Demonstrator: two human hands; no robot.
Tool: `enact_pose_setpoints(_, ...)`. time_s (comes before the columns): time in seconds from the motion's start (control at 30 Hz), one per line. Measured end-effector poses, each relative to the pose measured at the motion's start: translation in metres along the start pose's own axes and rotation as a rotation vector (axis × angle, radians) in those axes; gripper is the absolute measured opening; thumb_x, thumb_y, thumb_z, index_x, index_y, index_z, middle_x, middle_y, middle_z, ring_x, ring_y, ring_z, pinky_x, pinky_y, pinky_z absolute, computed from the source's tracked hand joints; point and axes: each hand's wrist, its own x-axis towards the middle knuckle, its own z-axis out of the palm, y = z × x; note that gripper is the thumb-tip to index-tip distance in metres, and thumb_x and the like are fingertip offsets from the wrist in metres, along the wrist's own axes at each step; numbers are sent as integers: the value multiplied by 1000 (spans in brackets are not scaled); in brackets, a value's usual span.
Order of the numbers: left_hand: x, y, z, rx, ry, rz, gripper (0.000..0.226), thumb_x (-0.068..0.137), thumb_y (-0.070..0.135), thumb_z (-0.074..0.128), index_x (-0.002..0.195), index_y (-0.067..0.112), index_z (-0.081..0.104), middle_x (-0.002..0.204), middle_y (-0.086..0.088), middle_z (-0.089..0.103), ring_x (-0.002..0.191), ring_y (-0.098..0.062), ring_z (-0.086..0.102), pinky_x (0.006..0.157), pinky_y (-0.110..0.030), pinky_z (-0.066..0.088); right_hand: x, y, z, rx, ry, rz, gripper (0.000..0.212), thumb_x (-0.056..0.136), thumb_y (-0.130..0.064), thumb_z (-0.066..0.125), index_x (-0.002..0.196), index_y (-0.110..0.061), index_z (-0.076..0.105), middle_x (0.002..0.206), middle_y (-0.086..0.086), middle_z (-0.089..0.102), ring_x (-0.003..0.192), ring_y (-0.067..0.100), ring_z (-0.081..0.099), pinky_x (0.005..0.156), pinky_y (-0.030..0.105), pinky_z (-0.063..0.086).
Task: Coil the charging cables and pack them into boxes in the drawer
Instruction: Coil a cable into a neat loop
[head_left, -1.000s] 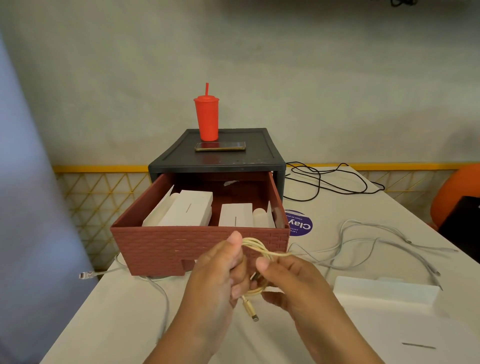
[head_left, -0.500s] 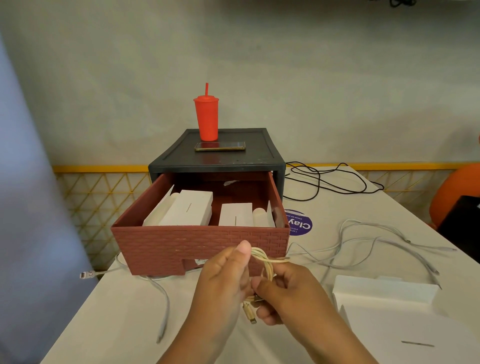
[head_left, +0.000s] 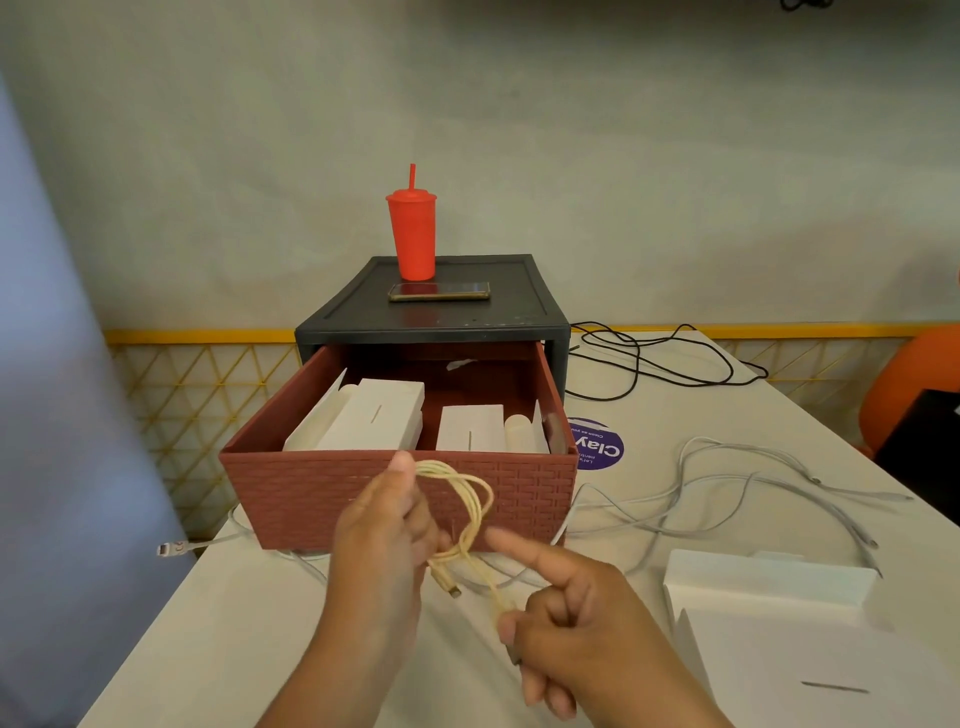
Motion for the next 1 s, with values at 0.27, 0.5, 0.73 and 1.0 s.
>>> enact_pose_setpoints(0.27, 16, 12, -7, -476, 47, -205, 45, 95, 33, 45, 54, 19, 33, 36, 8, 24, 27, -4, 22, 36, -16, 35, -6, -10, -11, -168, -187, 14, 41, 84, -4, 61, 97, -43, 64, 43, -10, 52, 43, 0, 52, 52, 11, 41)
enact_pose_setpoints(0.5, 12, 10, -6, -589, -132, -230, 30, 91, 34, 41, 70, 14, 50, 45, 8, 31, 34, -4, 30, 41, -18, 43, -3, -11, -9, -331, -185, -21, 30, 86, -12, 59, 90, -42, 59, 44, -12, 52, 46, -2, 51, 60, 9, 41)
enact_pose_setpoints(0.73, 0, 7, 6, -543, -213, -140, 28, 94, 25, 35, 93, 7, 57, 52, 5, 35, 42, -6, 36, 51, -20, 49, 3, -2, -5, -337, -194, -89, 16, 85, -17, 60, 78, -31, 60, 62, -11, 59, 56, 4, 50, 56, 14, 40)
enact_pose_setpoints(1.0, -16, 2, 15, -474, -221, -161, 37, 84, 22, 42, 111, 1, 57, 51, 2, 37, 43, -8, 38, 57, -23, 52, 26, 26, -1, -752, 172, -447, 39, 60, -61, 61, 92, -40, 54, 84, -29, 46, 77, -9, 47, 64, 7, 39)
